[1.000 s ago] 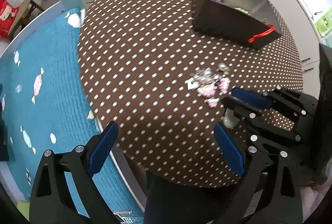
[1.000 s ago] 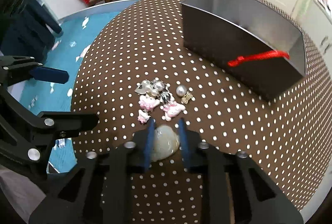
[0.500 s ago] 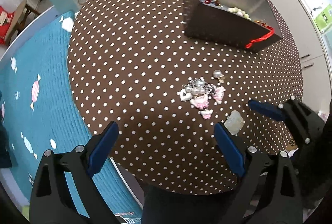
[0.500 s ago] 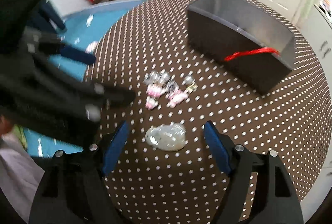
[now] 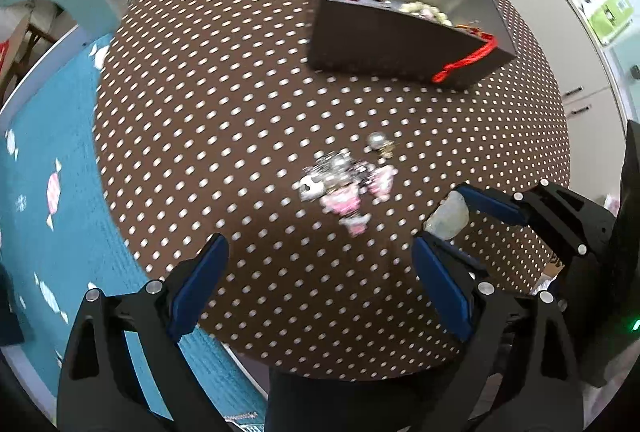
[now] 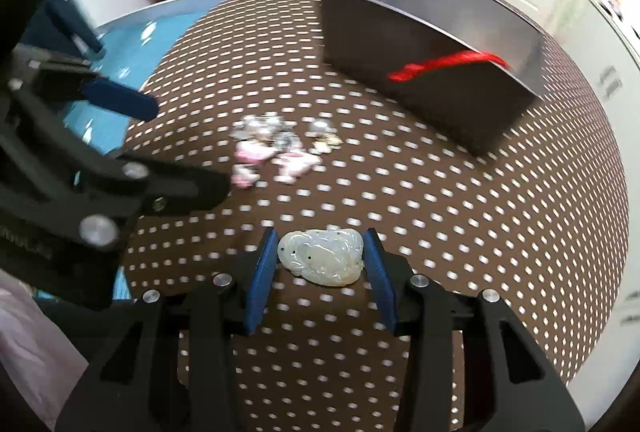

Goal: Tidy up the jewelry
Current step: 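Grasp the white jade pendant with the right tool, then carry the jade pendant into the tin with the right tool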

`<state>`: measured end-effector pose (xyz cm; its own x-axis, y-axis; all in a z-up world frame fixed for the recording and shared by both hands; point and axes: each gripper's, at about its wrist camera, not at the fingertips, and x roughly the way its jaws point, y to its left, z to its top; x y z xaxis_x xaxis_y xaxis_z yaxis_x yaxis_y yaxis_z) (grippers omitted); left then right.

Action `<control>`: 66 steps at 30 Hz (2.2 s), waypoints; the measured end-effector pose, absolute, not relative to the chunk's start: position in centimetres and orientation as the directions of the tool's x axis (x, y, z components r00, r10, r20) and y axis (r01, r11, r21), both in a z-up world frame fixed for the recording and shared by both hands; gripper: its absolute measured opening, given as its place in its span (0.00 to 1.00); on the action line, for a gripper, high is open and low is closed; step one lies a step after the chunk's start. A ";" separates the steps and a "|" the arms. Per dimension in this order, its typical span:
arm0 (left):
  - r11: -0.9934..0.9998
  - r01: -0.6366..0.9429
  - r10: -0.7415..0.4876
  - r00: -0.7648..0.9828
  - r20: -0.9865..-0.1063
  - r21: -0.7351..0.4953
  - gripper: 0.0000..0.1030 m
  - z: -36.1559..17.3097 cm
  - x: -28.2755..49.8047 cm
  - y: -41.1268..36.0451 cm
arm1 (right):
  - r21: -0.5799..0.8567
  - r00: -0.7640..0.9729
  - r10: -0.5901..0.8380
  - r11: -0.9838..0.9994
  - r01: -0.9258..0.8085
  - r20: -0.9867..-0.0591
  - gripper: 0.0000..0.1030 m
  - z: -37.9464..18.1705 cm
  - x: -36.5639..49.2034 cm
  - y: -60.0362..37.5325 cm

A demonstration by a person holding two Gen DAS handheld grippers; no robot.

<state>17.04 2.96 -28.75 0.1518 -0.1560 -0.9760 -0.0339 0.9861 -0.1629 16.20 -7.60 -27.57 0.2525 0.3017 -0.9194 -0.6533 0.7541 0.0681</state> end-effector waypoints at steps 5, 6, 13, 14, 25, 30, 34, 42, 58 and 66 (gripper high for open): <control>0.985 0.007 -0.175 0.111 -0.978 -0.175 0.63 -29.7 18.7 0.9 | 0.082 0.275 0.274 0.831 -0.551 -0.922 0.40 -27.6 17.6 -10.0; 0.984 0.010 -0.180 0.103 -0.978 -0.180 0.57 -29.9 19.0 0.7 | 0.085 0.279 0.271 0.841 -0.534 -0.921 0.40 -27.6 17.8 -10.3; 0.981 -0.018 -0.192 0.052 -0.980 -0.194 0.31 -31.3 21.1 0.0 | 0.099 0.289 0.259 0.877 -0.470 -0.922 0.40 -27.4 18.1 -11.8; 0.981 -0.018 -0.191 0.049 -0.980 -0.192 0.26 -31.5 21.3 -0.1 | 0.098 0.291 0.258 0.878 -0.468 -0.921 0.40 -27.4 17.8 -12.0; 0.974 -0.059 -0.215 0.057 -0.975 -0.218 0.12 -31.5 21.8 1.9 | 0.106 0.293 0.262 0.883 -0.456 -0.920 0.40 -27.0 17.7 -12.1; 0.975 -0.046 -0.213 0.068 -0.975 -0.217 0.12 -30.8 22.1 2.3 | 0.111 0.303 0.265 0.890 -0.442 -0.916 0.40 -26.4 18.0 -12.4; 0.976 -0.037 -0.212 0.093 -0.973 -0.216 0.12 -29.2 21.6 2.4 | 0.116 0.312 0.268 0.895 -0.431 -0.912 0.40 -25.8 18.3 -12.9; 0.975 0.010 -0.220 0.187 -0.957 -0.223 0.12 -25.4 22.7 2.6 | 0.149 0.386 0.309 0.908 -0.392 -0.869 0.40 -21.8 19.8 -13.4; 0.957 0.075 -0.289 0.318 -0.903 -0.280 0.12 -19.5 29.0 1.4 | 0.153 0.483 0.339 0.911 -0.383 -0.808 0.41 -15.6 23.8 -11.5; 0.955 0.078 -0.295 0.289 -0.911 -0.285 0.15 -21.6 31.7 1.0 | 0.144 0.453 0.332 0.905 -0.400 -0.827 0.41 -16.8 26.1 -9.5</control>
